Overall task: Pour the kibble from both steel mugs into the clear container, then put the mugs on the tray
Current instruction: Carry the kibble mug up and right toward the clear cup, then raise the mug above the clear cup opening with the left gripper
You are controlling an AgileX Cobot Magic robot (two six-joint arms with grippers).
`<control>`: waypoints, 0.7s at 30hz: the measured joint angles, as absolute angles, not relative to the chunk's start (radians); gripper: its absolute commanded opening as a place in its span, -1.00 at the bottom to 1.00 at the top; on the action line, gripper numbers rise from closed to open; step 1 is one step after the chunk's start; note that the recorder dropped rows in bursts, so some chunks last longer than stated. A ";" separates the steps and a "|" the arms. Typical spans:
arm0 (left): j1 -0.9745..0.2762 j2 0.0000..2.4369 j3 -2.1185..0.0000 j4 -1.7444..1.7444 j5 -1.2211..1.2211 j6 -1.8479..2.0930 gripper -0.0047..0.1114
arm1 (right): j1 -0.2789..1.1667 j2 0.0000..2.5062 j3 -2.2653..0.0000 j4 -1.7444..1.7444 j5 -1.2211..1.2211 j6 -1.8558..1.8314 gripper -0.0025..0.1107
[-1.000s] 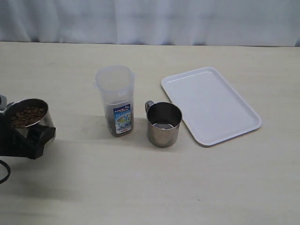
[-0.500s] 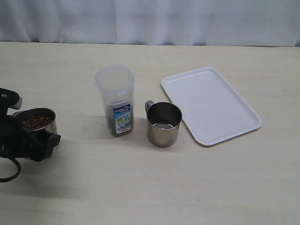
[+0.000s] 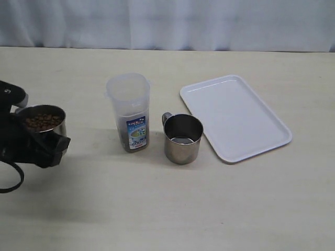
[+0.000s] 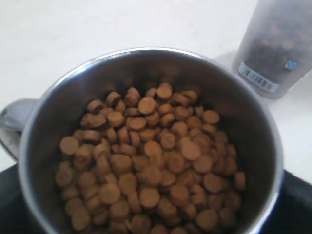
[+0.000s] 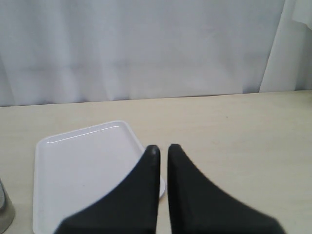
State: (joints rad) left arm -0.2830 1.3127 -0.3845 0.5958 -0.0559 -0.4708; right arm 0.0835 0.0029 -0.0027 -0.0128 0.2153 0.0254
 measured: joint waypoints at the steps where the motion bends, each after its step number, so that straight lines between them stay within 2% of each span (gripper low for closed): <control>1: -0.297 1.300 -0.400 0.596 -0.034 -0.471 -0.92 | 0.083 0.003 -0.003 -0.013 0.215 0.025 -0.88; 4: -0.363 1.252 -0.467 0.596 0.037 -0.456 -0.92 | 0.083 0.003 -0.003 -0.013 0.215 0.025 -0.88; 15: -0.483 1.235 -0.659 0.693 0.225 -0.462 -0.92 | 0.083 0.003 -0.003 -0.013 0.215 0.025 -0.88; 21: -0.621 1.235 -0.700 1.197 0.503 -0.950 -0.92 | 0.083 0.003 -0.003 -0.013 0.215 0.025 -0.88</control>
State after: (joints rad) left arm -0.6207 1.2353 -0.7001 1.1969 0.5033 -0.9499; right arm 0.0835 0.0029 -0.0027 -0.0128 0.2153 0.0254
